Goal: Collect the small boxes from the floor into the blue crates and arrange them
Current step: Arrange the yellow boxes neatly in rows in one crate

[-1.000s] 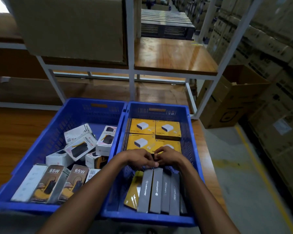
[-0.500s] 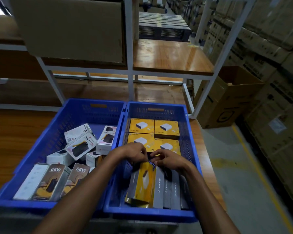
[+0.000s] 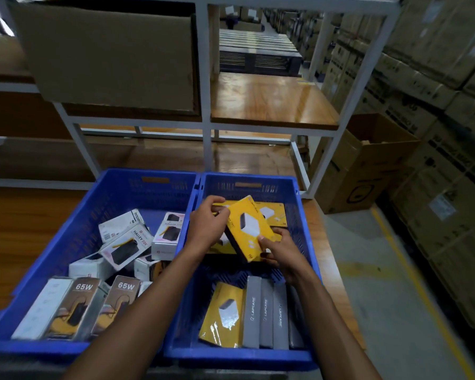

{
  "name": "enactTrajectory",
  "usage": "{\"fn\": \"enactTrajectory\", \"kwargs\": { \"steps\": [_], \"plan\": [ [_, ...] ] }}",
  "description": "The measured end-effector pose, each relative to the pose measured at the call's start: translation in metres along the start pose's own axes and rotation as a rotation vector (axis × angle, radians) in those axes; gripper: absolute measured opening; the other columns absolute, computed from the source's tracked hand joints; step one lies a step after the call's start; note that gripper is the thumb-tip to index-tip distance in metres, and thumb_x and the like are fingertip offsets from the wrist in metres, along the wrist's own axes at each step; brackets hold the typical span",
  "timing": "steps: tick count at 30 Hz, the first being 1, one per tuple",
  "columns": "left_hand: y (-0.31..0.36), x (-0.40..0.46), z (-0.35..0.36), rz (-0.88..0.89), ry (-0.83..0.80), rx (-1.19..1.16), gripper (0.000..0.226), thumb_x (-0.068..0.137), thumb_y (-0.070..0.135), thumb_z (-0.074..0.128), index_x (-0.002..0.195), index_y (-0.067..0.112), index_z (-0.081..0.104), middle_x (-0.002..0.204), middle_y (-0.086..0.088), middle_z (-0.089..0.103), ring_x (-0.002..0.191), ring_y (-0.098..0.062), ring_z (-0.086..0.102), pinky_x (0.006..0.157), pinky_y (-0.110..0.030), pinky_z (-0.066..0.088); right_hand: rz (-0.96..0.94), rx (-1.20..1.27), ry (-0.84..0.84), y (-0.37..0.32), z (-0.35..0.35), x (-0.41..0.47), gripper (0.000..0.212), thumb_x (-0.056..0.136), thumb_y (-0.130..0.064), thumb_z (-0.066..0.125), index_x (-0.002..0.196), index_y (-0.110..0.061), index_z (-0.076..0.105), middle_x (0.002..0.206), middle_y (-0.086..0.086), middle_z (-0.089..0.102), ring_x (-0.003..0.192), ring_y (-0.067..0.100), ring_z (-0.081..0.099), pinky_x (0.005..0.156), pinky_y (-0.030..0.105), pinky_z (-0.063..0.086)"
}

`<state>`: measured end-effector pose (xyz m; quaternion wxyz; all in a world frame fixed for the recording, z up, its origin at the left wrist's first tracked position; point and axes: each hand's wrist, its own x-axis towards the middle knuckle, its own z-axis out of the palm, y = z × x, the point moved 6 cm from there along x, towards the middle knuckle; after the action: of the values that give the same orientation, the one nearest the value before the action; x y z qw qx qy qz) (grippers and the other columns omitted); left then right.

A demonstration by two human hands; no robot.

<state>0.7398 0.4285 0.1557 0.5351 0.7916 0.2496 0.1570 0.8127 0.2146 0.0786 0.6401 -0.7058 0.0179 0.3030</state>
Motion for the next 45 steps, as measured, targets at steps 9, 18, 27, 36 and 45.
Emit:
{"fn": "enactTrajectory", "kwargs": {
  "steps": [9, 18, 27, 36, 45],
  "plan": [
    [-0.058, -0.020, 0.073, -0.341, -0.406, -0.052, 0.049, 0.087, 0.032, 0.072, 0.134, 0.025, 0.060, 0.116, -0.006, 0.069, 0.104, -0.027, 0.071, 0.095, -0.050, 0.060, -0.300, -0.464, 0.433, -0.045, -0.032, -0.008, 0.056, 0.101, -0.018, 0.061, 0.151, -0.011, 0.036, 0.148, 0.012, 0.053, 0.133, 0.035, 0.052, 0.096, 0.035, 0.044],
    [-0.058, -0.010, 0.103, -0.151, -0.482, 0.266, 0.031, 0.086, 0.029, 0.085, 0.111, 0.021, 0.068, 0.098, 0.004, 0.075, 0.090, -0.016, 0.070, 0.083, -0.038, 0.059, -0.342, -0.873, 0.409, -0.034, -0.015, 0.020, 0.073, 0.105, -0.011, 0.053, 0.163, 0.001, 0.009, 0.170, 0.020, 0.018, 0.153, 0.037, 0.028, 0.121, 0.045, 0.035],
    [-0.065, 0.001, 0.103, 0.059, -0.310, 0.553, 0.034, 0.086, 0.029, 0.084, 0.096, 0.016, 0.055, 0.100, -0.003, 0.055, 0.097, -0.026, 0.057, 0.072, -0.035, 0.041, -0.261, -1.164, 0.231, -0.007, -0.009, 0.051, 0.068, 0.090, 0.007, 0.059, 0.152, 0.007, 0.029, 0.157, 0.026, 0.035, 0.146, 0.042, 0.034, 0.116, 0.047, 0.039],
    [-0.065, -0.012, 0.111, 0.232, -0.321, 0.674, 0.055, 0.094, 0.016, 0.070, 0.144, 0.030, 0.054, 0.124, -0.001, 0.053, 0.114, -0.027, 0.056, 0.087, -0.043, 0.056, -0.239, -1.362, 0.110, 0.016, -0.007, 0.059, 0.046, 0.096, -0.014, 0.062, 0.139, -0.009, 0.047, 0.164, 0.026, 0.022, 0.152, 0.043, 0.022, 0.115, 0.054, 0.036],
    [-0.070, -0.011, 0.117, 0.285, -0.289, 0.934, 0.052, 0.096, 0.015, 0.065, 0.142, 0.039, 0.058, 0.120, -0.005, 0.052, 0.111, -0.029, 0.051, 0.078, -0.040, 0.053, -0.149, -1.419, 0.048, 0.041, -0.007, 0.072, 0.070, 0.103, -0.008, 0.050, 0.164, -0.011, 0.014, 0.170, 0.027, 0.000, 0.157, 0.043, 0.009, 0.118, 0.056, 0.031]
  ]
}}
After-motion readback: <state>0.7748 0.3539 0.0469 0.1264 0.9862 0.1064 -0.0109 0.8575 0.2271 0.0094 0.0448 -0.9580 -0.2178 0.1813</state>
